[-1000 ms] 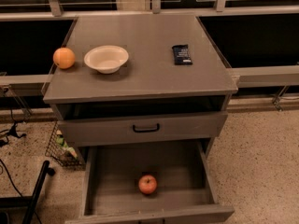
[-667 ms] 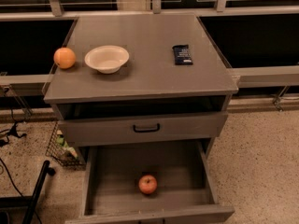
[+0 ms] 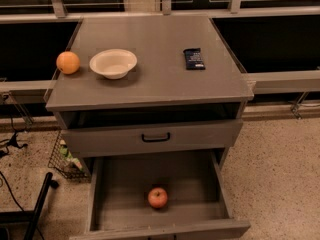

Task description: Close middle drawer

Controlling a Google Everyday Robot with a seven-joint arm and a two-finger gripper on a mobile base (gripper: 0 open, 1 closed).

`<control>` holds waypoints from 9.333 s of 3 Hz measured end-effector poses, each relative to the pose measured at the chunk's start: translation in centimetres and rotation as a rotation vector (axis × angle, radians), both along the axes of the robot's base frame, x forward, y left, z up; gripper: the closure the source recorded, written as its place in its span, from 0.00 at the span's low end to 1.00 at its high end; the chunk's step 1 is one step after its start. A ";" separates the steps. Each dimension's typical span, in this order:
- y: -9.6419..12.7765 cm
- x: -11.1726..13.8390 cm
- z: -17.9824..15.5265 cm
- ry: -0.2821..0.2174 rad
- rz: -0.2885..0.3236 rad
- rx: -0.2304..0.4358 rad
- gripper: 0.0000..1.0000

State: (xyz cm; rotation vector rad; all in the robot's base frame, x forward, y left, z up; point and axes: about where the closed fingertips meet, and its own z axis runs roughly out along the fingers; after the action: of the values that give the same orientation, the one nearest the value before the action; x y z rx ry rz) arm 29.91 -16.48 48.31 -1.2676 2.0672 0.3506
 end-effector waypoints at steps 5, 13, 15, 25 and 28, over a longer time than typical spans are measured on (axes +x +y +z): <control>3.9 7.0 -9.3 0.007 0.021 0.068 1.00; 5.3 24.1 -6.9 -0.221 0.099 0.019 1.00; 4.1 27.5 -7.9 -0.258 0.084 0.005 1.00; 7.7 22.8 -8.4 0.088 0.232 0.063 0.58; 7.7 22.8 -8.4 0.088 0.232 0.064 0.00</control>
Offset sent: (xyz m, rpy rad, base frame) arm 0.0263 0.0185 -0.1011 0.0466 0.0453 0.0222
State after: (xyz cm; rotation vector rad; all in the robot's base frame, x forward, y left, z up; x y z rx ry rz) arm 52.74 -8.79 39.88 -1.4804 1.9677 0.5821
